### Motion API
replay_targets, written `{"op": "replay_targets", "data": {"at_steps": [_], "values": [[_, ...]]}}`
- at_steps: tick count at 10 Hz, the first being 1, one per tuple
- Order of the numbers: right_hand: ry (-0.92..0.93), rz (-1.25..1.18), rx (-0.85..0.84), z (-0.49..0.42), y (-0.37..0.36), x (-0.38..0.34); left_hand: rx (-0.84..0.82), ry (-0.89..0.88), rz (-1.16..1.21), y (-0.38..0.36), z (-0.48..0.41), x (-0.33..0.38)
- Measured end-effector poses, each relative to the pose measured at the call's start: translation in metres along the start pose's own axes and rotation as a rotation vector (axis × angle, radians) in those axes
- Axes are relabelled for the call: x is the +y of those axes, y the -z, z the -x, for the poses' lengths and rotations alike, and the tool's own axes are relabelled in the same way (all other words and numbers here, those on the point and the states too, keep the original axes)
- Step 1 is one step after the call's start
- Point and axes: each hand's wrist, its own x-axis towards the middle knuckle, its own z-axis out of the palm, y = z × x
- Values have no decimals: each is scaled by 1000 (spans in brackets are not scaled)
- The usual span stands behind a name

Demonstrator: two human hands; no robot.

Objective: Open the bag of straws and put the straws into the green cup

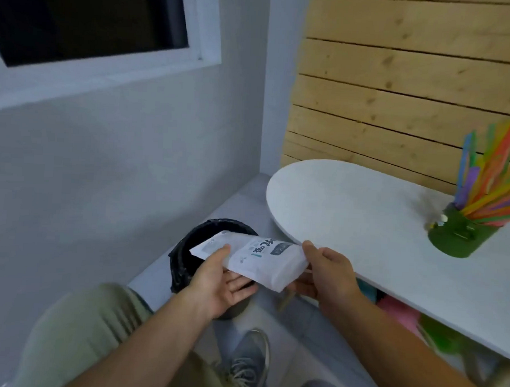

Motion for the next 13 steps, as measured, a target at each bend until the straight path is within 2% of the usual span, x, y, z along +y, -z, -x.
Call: {"op": "replay_targets", "data": {"at_steps": [2, 4, 5, 7, 9, 12, 13], "values": [[-93, 22, 25, -23, -43, 20, 21, 101, -127, 15, -11, 2], [-252, 151, -75, -36, -49, 40, 61, 49, -247, 15, -15, 2], [-196, 157, -27, -32, -30, 41, 114, -40, -290, 3, -7, 0], [-55, 94, -27, -15, 27, 24, -50, -259, -500, -36, 15, -10], [106, 139, 39, 29, 86, -7, -342, -402, -681, -87, 42, -16], [340, 212, 268, 96, 197, -68, -603, -418, -1028, -183, 58, -35], [486, 187, 499, 115, 240, -91, -690, -314, -1170, -213, 47, -48]]}}
